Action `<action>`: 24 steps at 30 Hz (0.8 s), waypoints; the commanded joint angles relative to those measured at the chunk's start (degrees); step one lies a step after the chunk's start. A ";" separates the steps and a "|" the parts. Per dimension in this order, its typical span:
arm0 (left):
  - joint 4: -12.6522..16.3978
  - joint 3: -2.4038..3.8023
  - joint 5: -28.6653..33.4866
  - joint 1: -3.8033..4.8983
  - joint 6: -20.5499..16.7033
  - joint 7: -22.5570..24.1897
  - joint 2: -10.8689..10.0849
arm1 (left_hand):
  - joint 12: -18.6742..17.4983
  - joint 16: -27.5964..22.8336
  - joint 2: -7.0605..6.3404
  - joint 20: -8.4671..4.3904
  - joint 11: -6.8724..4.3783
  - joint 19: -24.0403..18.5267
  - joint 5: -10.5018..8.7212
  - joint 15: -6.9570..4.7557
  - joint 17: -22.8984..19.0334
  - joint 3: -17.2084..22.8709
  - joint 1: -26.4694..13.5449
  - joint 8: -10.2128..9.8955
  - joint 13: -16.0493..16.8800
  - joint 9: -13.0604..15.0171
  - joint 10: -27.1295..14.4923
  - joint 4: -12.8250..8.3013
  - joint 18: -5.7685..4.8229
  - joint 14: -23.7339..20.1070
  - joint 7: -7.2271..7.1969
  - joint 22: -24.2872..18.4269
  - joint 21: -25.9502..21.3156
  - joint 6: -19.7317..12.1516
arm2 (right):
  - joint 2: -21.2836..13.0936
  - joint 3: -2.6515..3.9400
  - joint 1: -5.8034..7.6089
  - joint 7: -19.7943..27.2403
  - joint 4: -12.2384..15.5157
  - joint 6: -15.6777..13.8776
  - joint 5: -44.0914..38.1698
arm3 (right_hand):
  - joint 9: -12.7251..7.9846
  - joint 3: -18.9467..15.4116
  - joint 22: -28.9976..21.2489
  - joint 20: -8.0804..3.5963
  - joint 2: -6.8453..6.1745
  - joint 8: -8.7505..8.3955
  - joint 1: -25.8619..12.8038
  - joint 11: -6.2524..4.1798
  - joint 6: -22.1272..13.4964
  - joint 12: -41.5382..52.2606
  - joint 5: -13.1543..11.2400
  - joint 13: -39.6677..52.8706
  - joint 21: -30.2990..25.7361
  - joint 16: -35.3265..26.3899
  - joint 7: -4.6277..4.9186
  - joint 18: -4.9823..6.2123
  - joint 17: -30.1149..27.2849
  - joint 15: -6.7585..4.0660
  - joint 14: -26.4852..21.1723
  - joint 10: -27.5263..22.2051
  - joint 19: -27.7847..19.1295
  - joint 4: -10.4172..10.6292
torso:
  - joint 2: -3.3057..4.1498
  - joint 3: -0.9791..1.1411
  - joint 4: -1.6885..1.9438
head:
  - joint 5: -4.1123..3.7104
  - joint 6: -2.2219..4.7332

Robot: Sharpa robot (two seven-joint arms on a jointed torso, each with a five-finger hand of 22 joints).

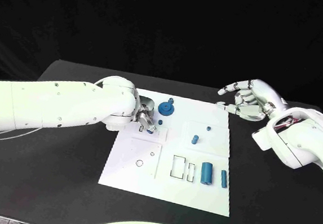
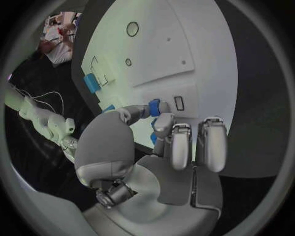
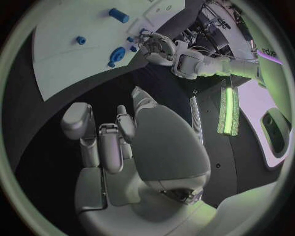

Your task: Assemble the parts on the task board

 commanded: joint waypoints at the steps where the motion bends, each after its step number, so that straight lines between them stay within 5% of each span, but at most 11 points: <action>1: 0.09 -0.34 0.45 -0.44 2.02 -0.29 0.16 | 0.32 0.36 0.21 -0.14 0.01 0.55 -0.31 -0.45 15.09 7.86 -0.69 0.37 0.13 0.14 0.40 -8.10 -1.07 6.15 -0.77 4.50 0.33 0.34 | -0.02 0.03 0.00 0.37 0.09 0.69 -0.50 | 0.05 0.13 -0.02 -0.21 -0.28 0.32 -0.13 -0.12 -0.11 -0.30 0.21 -0.04 -0.33 -0.37 0.05 0.59 3.96 -0.32 3.38 -0.19 0.07 0.22 | 0.00 -0.02 0.02 | 0.03 -0.06; 13: -0.48 -0.35 0.46 -0.44 0.78 -0.32 0.36 | 0.51 0.36 0.66 -0.40 -0.26 0.68 -0.99 -0.69 15.09 5.54 -2.42 0.58 0.28 0.43 0.56 -6.14 -1.12 6.15 -1.14 4.65 0.30 0.53 | -0.06 0.03 0.00 0.34 0.14 0.68 -0.49 | 0.05 0.13 -0.02 -0.21 -0.28 0.32 -0.13 -0.12 -0.11 -0.30 0.21 -0.04 -0.33 -0.37 0.05 0.59 3.96 -0.32 3.38 -0.19 0.07 0.22 | 0.00 0.01 -0.01 | -0.21 -0.14; 24: -0.72 -0.35 0.54 -0.43 1.90 -0.40 0.43 | 0.93 0.36 1.34 -0.63 -0.43 0.80 -1.67 -0.88 15.09 -5.23 -4.34 0.06 0.64 0.13 0.38 -1.47 -1.14 6.15 -1.41 4.71 0.09 1.56 | -0.17 0.03 0.00 0.33 0.25 0.66 -0.49 | 0.07 0.14 -0.07 -0.22 -0.22 0.40 -0.37 -0.12 -0.14 -0.33 0.25 -0.10 -0.45 -0.43 0.05 0.60 3.85 -0.32 3.36 -0.20 0.05 0.27 | -0.04 0.00 0.05 | -0.39 -0.36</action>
